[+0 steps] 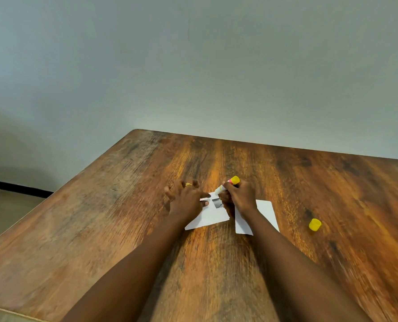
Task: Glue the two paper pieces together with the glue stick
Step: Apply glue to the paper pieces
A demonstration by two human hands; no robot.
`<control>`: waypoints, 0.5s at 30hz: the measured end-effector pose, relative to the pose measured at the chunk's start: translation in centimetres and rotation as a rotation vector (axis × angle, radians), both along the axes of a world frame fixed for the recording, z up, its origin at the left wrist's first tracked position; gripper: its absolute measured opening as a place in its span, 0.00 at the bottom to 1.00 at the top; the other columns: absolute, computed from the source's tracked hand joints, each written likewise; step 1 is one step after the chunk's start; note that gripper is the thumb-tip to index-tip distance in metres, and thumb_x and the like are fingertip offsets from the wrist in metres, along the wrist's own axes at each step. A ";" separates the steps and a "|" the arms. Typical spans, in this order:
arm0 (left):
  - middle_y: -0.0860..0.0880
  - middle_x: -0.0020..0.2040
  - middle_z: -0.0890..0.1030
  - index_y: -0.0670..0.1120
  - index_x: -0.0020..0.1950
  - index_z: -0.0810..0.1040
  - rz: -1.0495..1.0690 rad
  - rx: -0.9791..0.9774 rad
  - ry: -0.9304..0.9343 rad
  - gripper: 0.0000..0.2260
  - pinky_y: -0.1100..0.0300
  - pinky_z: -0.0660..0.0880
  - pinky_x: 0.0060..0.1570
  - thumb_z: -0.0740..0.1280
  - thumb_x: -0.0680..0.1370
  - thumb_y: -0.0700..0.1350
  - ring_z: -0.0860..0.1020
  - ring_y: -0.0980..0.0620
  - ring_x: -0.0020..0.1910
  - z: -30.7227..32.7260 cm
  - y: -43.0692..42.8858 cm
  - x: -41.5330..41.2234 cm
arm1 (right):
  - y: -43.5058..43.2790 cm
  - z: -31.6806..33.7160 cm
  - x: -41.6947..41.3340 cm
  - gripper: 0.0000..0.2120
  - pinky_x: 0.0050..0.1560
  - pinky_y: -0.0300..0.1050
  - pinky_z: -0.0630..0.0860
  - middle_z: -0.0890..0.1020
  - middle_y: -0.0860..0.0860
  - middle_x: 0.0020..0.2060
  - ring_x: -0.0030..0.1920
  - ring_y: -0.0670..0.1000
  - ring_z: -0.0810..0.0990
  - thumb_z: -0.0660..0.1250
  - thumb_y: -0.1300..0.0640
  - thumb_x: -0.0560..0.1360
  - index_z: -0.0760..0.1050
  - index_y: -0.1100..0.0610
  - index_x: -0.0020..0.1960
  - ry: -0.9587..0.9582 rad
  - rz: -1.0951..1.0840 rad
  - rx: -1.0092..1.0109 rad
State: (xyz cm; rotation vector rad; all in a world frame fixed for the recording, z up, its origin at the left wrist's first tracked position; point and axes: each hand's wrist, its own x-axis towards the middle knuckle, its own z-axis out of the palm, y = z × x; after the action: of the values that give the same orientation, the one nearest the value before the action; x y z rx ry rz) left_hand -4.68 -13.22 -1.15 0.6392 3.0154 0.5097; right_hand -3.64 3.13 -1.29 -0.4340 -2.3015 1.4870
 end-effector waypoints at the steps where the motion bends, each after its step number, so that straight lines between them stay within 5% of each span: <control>1: 0.47 0.69 0.72 0.54 0.68 0.74 -0.011 -0.025 -0.001 0.16 0.43 0.64 0.67 0.61 0.80 0.50 0.66 0.46 0.68 -0.1 0.1 0.0 | 0.0 0.0 -0.1 0.11 0.40 0.44 0.74 0.84 0.62 0.41 0.41 0.56 0.81 0.67 0.57 0.74 0.80 0.66 0.45 -0.005 0.008 0.009; 9: 0.46 0.68 0.74 0.52 0.68 0.73 -0.032 -0.030 -0.010 0.17 0.51 0.62 0.66 0.59 0.80 0.51 0.69 0.47 0.65 -0.4 0.2 0.0 | -0.2 -0.1 -0.5 0.10 0.40 0.42 0.72 0.83 0.60 0.41 0.39 0.53 0.79 0.68 0.56 0.74 0.79 0.64 0.44 -0.029 0.040 0.089; 15: 0.46 0.70 0.70 0.55 0.67 0.75 0.015 -0.037 -0.049 0.16 0.44 0.60 0.69 0.60 0.79 0.53 0.64 0.44 0.69 -0.5 0.2 0.0 | -0.3 0.0 -0.5 0.10 0.37 0.40 0.70 0.82 0.59 0.39 0.37 0.51 0.77 0.68 0.56 0.74 0.79 0.63 0.42 -0.035 0.048 0.126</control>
State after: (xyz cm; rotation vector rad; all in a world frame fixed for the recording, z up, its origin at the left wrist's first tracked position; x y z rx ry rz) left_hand -4.70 -13.03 -1.61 0.5939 2.9785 0.4619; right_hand -4.19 2.81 -1.32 -0.3754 -2.4324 1.3557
